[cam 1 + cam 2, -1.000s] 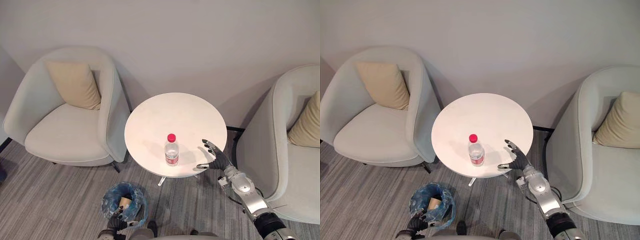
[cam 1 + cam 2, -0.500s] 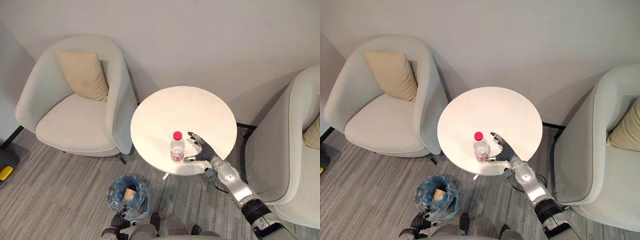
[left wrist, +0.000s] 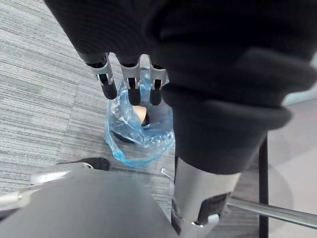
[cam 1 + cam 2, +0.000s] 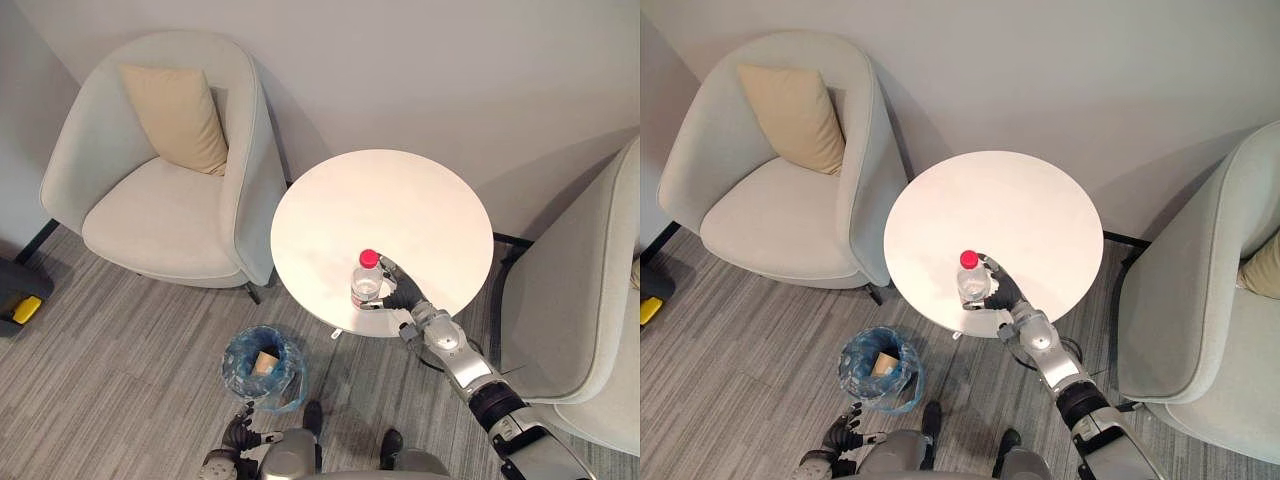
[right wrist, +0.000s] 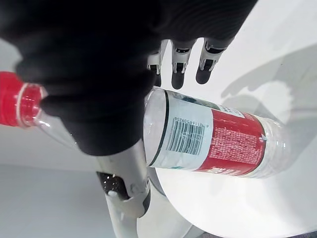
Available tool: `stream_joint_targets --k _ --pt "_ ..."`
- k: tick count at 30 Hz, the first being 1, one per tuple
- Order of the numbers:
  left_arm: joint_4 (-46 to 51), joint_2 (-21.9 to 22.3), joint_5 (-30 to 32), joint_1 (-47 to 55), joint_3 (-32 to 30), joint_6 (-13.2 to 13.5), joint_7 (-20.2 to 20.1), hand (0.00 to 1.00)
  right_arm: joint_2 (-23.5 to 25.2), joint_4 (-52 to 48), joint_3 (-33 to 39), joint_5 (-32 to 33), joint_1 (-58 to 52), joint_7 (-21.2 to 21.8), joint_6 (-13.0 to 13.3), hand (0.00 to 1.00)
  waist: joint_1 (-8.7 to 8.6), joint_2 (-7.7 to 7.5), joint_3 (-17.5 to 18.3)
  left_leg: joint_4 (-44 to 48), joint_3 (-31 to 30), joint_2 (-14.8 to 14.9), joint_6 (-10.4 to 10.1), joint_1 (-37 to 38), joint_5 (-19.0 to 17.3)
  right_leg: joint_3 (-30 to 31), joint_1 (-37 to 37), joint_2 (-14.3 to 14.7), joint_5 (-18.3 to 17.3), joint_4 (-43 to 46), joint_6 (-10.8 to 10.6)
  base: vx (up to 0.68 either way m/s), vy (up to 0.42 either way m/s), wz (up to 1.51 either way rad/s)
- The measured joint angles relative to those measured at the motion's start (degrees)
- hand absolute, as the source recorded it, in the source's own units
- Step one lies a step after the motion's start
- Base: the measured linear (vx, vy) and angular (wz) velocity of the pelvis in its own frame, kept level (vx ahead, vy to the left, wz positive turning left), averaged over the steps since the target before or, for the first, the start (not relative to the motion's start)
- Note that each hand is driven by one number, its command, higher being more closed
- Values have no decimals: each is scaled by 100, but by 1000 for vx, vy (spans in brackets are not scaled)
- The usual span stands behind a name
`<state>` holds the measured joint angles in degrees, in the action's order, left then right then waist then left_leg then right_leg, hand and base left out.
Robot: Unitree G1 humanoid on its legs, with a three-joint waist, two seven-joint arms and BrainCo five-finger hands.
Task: Gather rubbish on tea table into small bin, then transfer packed bag to large trash can.
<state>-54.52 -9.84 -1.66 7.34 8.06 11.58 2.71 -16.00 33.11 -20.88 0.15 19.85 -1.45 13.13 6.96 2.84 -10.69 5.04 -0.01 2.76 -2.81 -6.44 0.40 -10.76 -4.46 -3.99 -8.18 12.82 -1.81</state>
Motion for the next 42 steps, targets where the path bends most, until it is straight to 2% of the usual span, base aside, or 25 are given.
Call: stream_joint_targets --k 12,16,17,27,34,36,42 --pt "118 -1 -176 -17 30 48 4 0 193 221 34 214 309 -166 -12 0 20 47 -158 227 -55 -1 -1 -305 -7 -19 -290 -25 -25 212 9 -28 -13 1" --pt "118 18 -245 -109 59 55 4 0 206 308 57 327 522 -222 -36 0 25 136 -301 350 -76 0 5 -436 -14 -25 -393 -31 -27 313 12 -42 -14 1" --pt "120 18 -259 -136 61 60 4 0 206 328 64 388 574 -224 -50 100 26 150 -362 369 -82 1 5 -443 -14 -29 -398 -31 -29 318 16 -45 -12 4" --pt "213 19 -399 -183 138 71 3 0 206 660 129 660 936 -360 -111 100 40 249 -488 497 -120 3 6 -674 -17 -57 -589 -35 -33 419 21 -8 -2 1" --pt "224 54 -443 -226 139 75 3 0 203 784 202 838 975 -355 -124 100 130 302 -563 503 -92 14 -3 -676 -30 -18 -620 -34 -37 451 26 -5 -3 -2" --pt "224 56 -442 -226 139 75 4 0 199 704 199 846 953 -344 -124 100 124 303 -563 523 -75 20 -5 -676 -53 1 -622 -34 -38 453 26 1 -1 -6" --pt "219 58 -431 -222 136 47 6 0 142 -397 244 840 511 -331 -108 100 60 301 -562 577 1 19 10 -614 -126 67 -564 -37 -55 453 -1 12 1 -5"
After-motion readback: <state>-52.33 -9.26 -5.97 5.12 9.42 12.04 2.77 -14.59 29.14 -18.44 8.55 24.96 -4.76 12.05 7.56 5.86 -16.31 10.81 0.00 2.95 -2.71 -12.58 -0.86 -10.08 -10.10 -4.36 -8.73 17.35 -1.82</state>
